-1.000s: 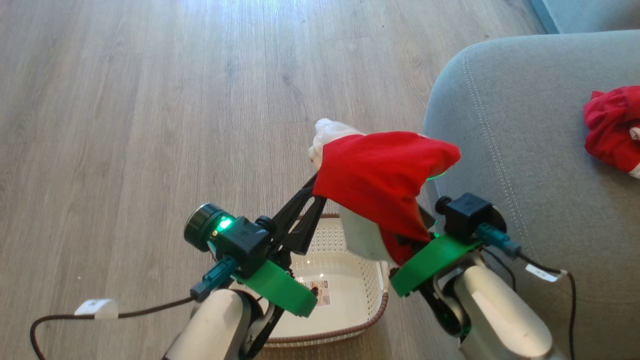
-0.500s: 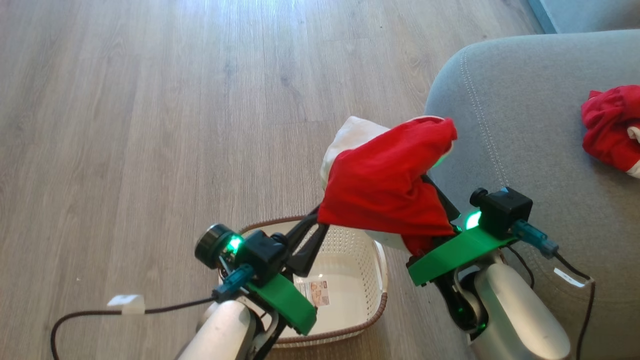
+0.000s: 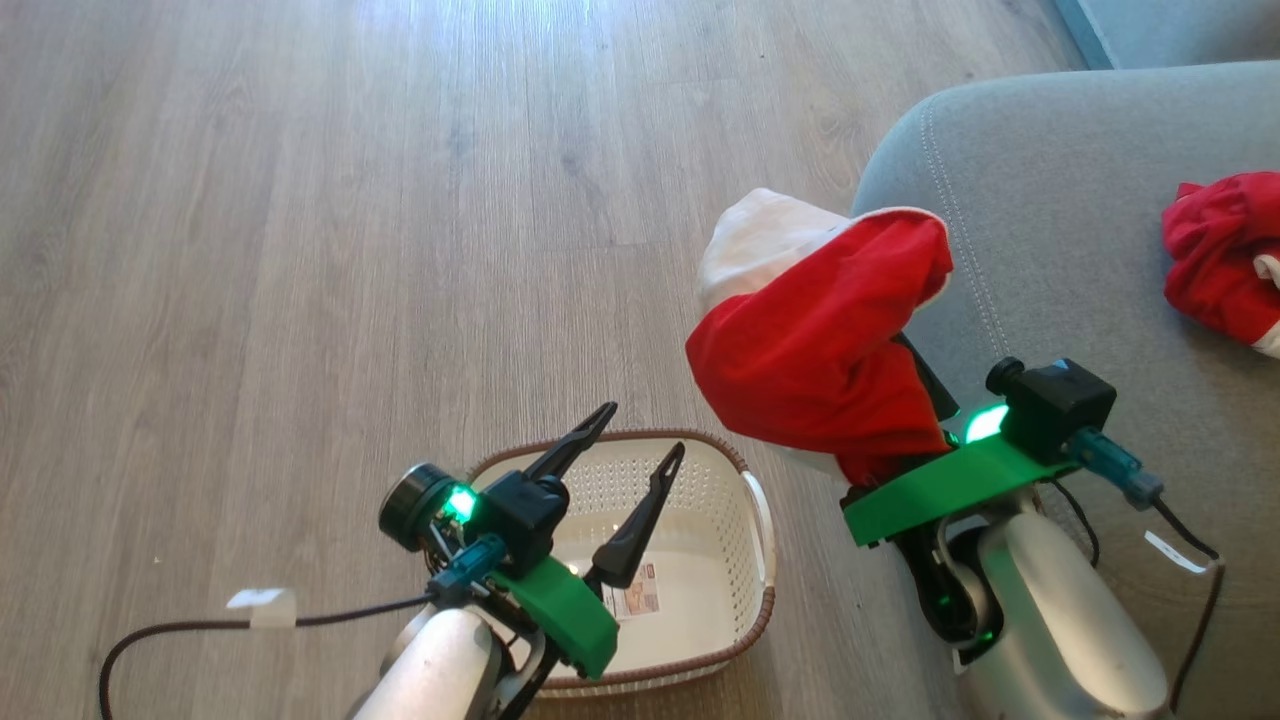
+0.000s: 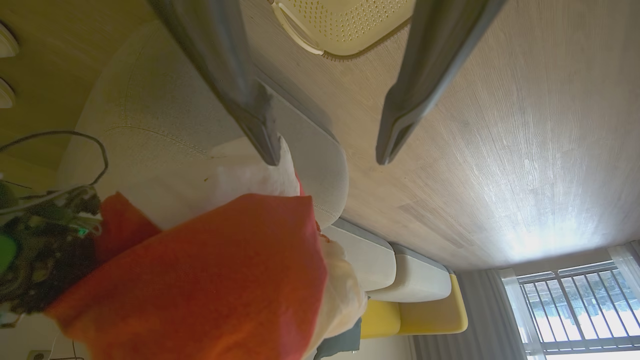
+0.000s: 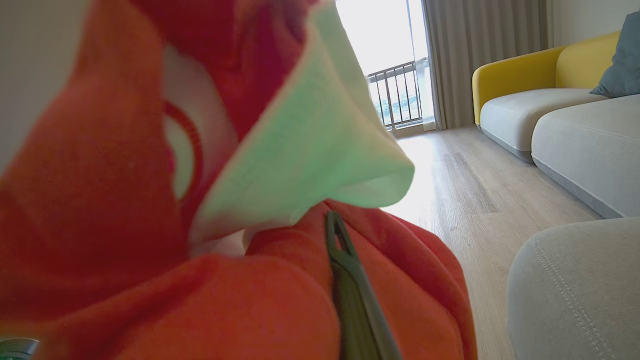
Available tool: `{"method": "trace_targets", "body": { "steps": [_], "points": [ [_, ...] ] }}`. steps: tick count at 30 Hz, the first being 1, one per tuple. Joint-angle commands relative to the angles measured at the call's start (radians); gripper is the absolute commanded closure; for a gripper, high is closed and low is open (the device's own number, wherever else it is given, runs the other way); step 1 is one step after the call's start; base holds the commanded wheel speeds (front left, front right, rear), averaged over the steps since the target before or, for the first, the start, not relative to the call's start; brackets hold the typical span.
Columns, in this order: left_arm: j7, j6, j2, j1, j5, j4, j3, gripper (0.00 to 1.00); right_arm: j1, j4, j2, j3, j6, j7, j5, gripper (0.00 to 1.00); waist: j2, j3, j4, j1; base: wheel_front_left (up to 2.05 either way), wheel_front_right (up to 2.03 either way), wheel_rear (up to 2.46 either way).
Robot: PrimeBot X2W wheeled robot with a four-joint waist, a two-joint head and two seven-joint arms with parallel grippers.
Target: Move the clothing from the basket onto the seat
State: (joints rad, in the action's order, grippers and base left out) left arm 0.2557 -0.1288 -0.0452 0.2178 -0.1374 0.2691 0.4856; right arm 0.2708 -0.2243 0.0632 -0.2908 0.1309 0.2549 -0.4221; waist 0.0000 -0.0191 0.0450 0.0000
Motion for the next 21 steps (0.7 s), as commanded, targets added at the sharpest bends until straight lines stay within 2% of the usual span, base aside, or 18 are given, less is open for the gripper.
{"method": "trace_targets", "body": {
  "steps": [1,9,17,21],
  "points": [
    [0.006,0.002,-0.005,0.017,0.008,-0.029,-0.037,0.00,0.009,0.044,-0.013,-0.009,0.000,0.007,0.002,1.00,0.0000,0.001,0.000,0.0000,0.00,0.00,0.00],
    [0.006,0.001,-0.005,-0.003,0.011,-0.021,-0.046,0.00,0.003,0.051,-0.013,0.022,0.000,0.007,0.022,1.00,0.0000,0.010,0.002,0.0000,0.00,0.00,0.00],
    [0.006,0.000,-0.005,-0.031,0.005,-0.011,-0.060,0.00,-0.040,0.057,-0.013,0.108,0.000,0.007,0.036,1.00,0.0000,0.017,0.006,0.0000,0.00,0.00,0.00],
    [0.006,0.000,-0.005,-0.048,-0.037,-0.002,-0.070,0.00,-0.076,0.054,-0.013,0.159,0.000,0.007,0.056,1.00,0.0000,0.016,0.008,0.0000,0.00,0.00,0.00]
  ]
}}
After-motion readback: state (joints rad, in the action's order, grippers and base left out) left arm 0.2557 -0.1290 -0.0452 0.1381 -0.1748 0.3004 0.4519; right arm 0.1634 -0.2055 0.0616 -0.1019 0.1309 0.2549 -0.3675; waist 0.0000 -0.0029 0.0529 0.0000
